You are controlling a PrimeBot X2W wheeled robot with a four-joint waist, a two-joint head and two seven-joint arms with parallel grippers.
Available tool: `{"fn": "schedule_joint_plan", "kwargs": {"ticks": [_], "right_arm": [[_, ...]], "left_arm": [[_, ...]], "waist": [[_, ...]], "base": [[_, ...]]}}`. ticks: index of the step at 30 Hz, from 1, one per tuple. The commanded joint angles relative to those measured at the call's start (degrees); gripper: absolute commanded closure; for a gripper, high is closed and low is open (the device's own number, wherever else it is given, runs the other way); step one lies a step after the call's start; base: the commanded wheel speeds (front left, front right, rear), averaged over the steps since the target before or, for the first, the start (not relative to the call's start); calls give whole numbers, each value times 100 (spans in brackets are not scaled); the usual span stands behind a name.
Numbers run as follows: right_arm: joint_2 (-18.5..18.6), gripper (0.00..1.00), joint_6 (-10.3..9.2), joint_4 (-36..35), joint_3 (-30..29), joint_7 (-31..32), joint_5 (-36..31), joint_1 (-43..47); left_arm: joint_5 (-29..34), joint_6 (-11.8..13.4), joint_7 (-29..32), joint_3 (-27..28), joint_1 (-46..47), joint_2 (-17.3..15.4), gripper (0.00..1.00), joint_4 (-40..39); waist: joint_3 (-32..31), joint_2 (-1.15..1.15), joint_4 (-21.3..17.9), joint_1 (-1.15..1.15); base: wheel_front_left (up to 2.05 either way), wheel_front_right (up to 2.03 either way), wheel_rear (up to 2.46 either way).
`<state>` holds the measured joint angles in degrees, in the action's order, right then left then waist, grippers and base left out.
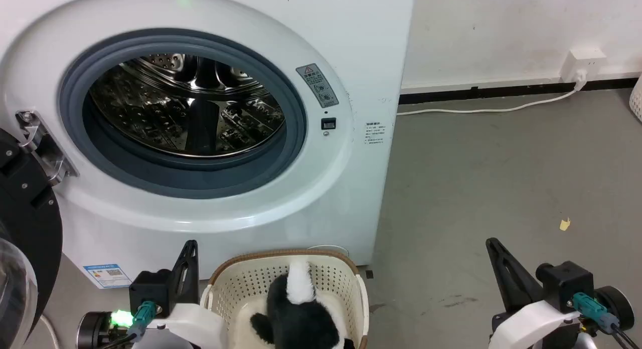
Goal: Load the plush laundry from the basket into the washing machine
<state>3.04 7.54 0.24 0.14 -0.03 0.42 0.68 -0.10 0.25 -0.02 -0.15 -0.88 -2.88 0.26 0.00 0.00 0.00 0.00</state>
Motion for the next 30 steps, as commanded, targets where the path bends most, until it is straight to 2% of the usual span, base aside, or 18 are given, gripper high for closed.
{"fn": "schedule_joint_plan", "kwargs": {"ticks": [1, 30], "right_arm": [[-16, 100, -5, -24, -14, 3, -42, -68], [-16, 100, -5, -24, -14, 3, -42, -68]], "left_arm": [[10, -25, 2, 15, 88, 1, 100, -26], [10, -25, 2, 15, 88, 1, 100, -26]], "waist": [[0, 0, 0, 0], [0, 0, 0, 0]], "base": [[0, 0, 0], [0, 0, 0]]}}
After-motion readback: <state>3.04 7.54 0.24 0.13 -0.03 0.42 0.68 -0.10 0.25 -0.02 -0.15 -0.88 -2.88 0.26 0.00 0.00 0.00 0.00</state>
